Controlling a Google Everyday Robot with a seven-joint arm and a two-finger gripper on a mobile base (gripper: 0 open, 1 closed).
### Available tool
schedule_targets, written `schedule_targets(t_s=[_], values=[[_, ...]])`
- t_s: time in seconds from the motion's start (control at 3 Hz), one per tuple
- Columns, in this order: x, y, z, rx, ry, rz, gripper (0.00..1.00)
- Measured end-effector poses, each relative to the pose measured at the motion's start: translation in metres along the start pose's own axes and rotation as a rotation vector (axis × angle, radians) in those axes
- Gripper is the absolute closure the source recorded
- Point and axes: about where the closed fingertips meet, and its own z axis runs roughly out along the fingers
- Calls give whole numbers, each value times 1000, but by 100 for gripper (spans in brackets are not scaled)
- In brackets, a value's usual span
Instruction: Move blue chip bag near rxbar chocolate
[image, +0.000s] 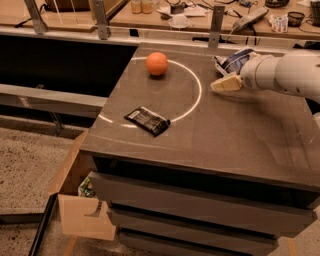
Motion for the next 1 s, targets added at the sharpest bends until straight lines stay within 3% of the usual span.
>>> schedule_targets(t_s=[1.0], values=[[-8, -1, 13, -23, -14, -41, 86]])
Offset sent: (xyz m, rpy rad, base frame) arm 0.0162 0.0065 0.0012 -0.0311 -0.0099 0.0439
